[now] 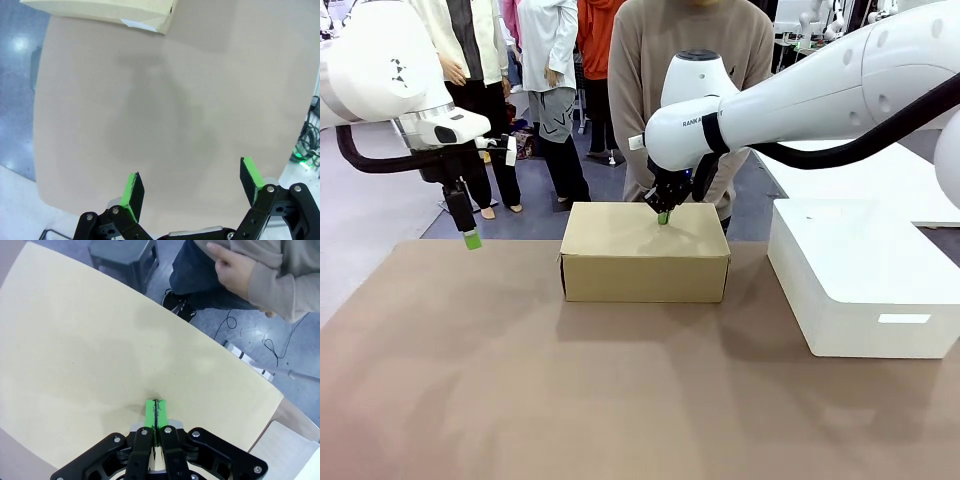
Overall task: Pack the shoes into the box.
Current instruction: Press down on the lid of the Shoes Box.
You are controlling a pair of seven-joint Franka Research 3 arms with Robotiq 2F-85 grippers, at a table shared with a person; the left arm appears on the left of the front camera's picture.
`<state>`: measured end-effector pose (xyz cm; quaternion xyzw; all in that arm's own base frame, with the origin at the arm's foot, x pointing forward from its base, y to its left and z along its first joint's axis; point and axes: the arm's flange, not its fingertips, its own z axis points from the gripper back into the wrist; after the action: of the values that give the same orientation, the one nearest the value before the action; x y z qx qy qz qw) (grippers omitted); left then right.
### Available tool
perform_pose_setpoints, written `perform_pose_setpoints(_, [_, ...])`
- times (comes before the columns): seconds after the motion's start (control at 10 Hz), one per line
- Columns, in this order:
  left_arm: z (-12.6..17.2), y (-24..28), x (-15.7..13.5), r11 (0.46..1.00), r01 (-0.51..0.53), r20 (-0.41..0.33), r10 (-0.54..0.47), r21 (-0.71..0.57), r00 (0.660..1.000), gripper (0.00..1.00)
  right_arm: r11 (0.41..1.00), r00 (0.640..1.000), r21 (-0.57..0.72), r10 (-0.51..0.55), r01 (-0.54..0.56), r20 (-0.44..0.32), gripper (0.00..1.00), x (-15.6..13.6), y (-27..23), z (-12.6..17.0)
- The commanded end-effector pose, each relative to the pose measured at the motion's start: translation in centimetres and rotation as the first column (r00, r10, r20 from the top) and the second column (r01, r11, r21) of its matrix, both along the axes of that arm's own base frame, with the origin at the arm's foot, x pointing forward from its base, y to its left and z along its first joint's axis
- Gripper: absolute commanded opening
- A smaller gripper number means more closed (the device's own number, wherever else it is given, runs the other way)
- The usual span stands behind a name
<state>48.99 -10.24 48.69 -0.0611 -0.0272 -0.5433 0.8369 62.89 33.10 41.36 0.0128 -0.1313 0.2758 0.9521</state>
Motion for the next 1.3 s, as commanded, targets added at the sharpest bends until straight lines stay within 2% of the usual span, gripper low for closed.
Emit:
perform_pose_setpoints(0.0, [0.2, 0.3, -0.1, 1.0, 0.015, -0.002, -0.015, -0.022, 1.0, 1.0, 0.999, 0.999, -0.036, -0.03, 0.032, 0.041, 0.0, 0.1, 0.6, -0.9])
perform_pose_setpoints(0.2, [0.2, 0.3, -0.1, 1.0, 0.015, -0.002, -0.015, -0.022, 1.0, 1.0, 1.0, 0.997, 0.01, -0.026, 0.025, 0.066, 0.0, -0.5, 0.5, 0.1])
perform_pose_setpoints(0.4, [0.2, 0.3, -0.1, 1.0, 0.015, -0.002, -0.015, -0.022, 1.0, 1.0, 0.999, 0.993, 0.036, 0.009, -0.013, 0.12, 0.0, -2.3, 0.1, 3.8])
perform_pose_setpoints(0.6, [0.2, 0.3, -0.1, 1.0, 0.015, -0.002, -0.015, -0.022, 1.0, 1.0, 0.998, 0.993, 0.045, 0.049, -0.054, 0.11, 0.0, -3.8, -0.2, 5.6])
perform_pose_setpoints(1.0, [0.2, 0.3, -0.1, 1.0, 0.015, -0.002, -0.015, -0.022, 1.0, 1.0, 0.994, 0.99, 0.044, 0.09, -0.095, 0.11, 0.0, -6.7, -1.4, 7.4])
perform_pose_setpoints(1.2, [0.2, 0.3, -0.1, 1.0, 0.015, -0.002, -0.015, -0.022, 1.0, 1.0, 0.991, 0.986, 0.043, 0.12, -0.125, 0.117, 0.0, -9.4, -3.0, 8.8])
